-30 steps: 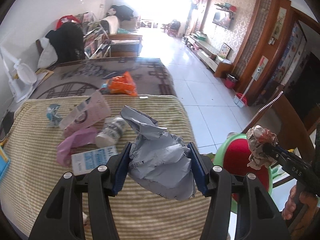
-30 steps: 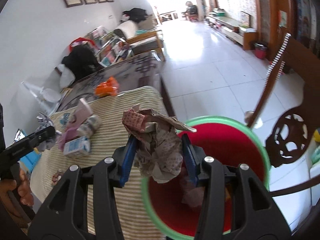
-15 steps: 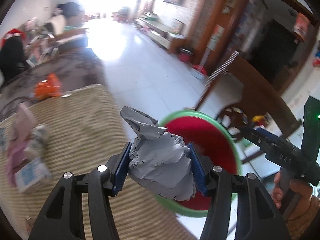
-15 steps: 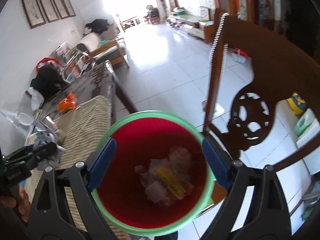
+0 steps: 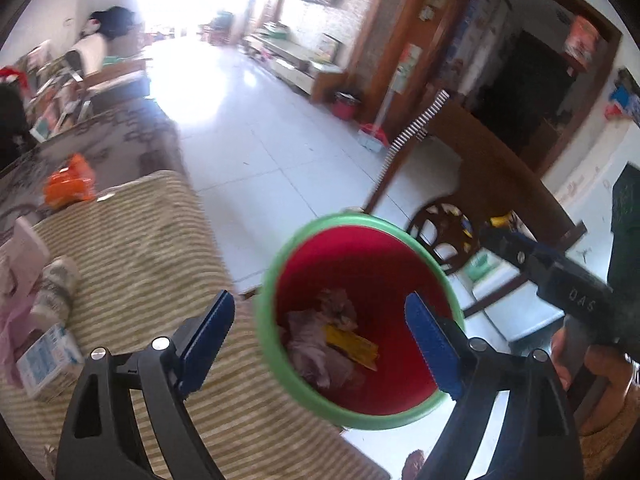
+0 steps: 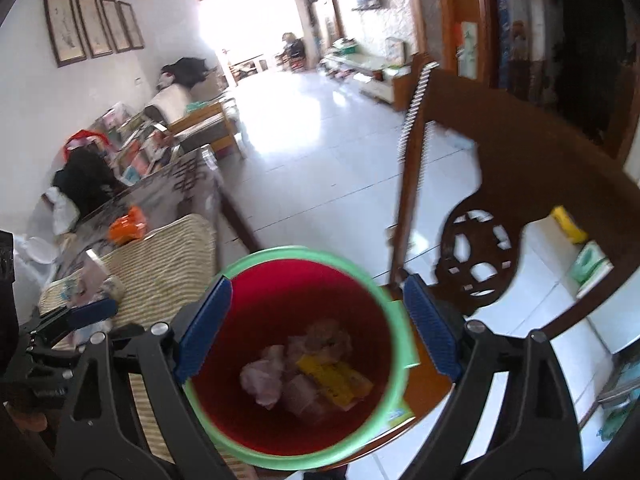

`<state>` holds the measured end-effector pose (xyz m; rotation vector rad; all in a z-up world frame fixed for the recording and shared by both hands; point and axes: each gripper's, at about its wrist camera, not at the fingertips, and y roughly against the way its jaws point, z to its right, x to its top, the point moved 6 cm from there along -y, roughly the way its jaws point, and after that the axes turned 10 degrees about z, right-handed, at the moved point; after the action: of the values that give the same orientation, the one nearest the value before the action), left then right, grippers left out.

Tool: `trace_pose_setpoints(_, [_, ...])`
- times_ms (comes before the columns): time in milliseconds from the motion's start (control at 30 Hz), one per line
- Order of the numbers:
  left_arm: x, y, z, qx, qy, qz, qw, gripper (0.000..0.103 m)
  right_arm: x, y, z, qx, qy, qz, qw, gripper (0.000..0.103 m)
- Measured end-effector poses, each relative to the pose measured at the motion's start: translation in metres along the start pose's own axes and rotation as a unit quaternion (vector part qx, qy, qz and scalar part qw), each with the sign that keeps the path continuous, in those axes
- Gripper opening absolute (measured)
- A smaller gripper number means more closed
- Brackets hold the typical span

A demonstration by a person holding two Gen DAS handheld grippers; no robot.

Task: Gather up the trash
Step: 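Grasp the blue-white wrapper with the left tool while the right tool grasps the pink carton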

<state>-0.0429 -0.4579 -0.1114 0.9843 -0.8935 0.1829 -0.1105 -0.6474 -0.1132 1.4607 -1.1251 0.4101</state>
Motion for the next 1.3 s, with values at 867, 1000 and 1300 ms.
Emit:
trace_pose_setpoints(867, [-0.072, 0.151, -0.316, 0.180, 0.156, 0.053, 0.9698, 0.081, -0.088, -0.065, -0.308, 0.133, 0.109, -0.113, 0.979, 0.086])
trace_pose_setpoints(1000, [-0.082, 0.170, -0.356, 0.196, 0.163, 0.051, 0.9655, 0.080, -0.084, -0.090, -0.365, 0.163, 0.083, -0.115, 0.976, 0.086])
trace_pose_setpoints(1300, [-0.089, 0.217, -0.417, 0.229, 0.173, 0.072, 0.9553, 0.080, -0.113, -0.184, -0.471, 0.170, 0.035, -0.191, 0.966, 0.086])
